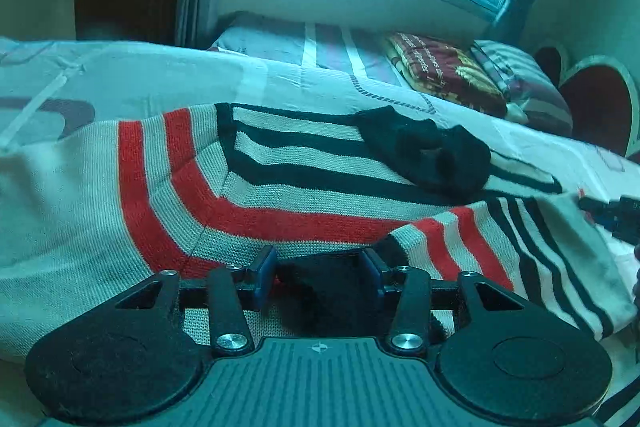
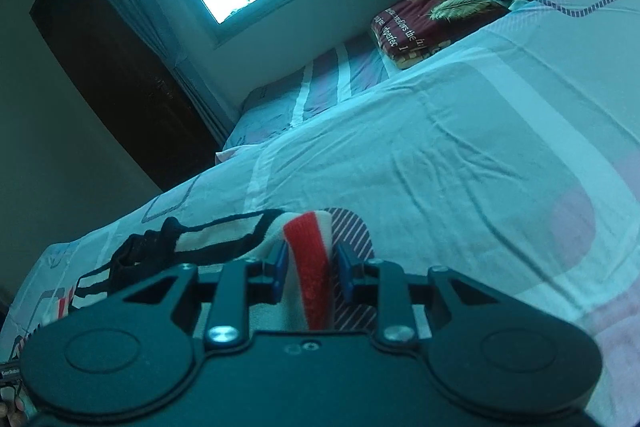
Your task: Fold small clothes
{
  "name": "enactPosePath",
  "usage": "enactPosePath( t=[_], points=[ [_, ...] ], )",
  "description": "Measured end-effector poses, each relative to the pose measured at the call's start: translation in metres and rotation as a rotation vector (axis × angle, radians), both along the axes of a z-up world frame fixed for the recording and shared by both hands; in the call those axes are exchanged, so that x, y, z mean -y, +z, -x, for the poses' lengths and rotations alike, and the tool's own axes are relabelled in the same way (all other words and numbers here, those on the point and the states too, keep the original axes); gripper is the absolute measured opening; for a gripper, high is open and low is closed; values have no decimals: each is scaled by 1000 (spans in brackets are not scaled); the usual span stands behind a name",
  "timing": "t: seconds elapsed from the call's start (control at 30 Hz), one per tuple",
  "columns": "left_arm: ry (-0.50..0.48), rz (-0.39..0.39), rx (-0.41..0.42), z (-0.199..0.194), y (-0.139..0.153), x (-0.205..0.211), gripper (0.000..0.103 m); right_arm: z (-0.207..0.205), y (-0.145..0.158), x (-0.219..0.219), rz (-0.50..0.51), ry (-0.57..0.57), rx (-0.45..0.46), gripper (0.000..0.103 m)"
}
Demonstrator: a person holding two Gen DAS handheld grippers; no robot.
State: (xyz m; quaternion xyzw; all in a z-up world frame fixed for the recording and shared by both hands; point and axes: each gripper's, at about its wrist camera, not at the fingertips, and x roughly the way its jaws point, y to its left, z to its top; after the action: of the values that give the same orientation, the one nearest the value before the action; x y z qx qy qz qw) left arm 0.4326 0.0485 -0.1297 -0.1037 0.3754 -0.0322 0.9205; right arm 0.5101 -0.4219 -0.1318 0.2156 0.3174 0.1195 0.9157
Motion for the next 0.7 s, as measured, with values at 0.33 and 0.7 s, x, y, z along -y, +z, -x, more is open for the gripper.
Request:
enactPosePath(
  t=[0.33, 0.7],
  points=[
    [6, -99, 93, 18, -8, 3, 10, -1, 1, -21, 214, -7, 21, 7],
    [-58, -129, 257, 18, 40, 28, 74, 28, 31, -48, 303, 107, 135, 13]
  ],
)
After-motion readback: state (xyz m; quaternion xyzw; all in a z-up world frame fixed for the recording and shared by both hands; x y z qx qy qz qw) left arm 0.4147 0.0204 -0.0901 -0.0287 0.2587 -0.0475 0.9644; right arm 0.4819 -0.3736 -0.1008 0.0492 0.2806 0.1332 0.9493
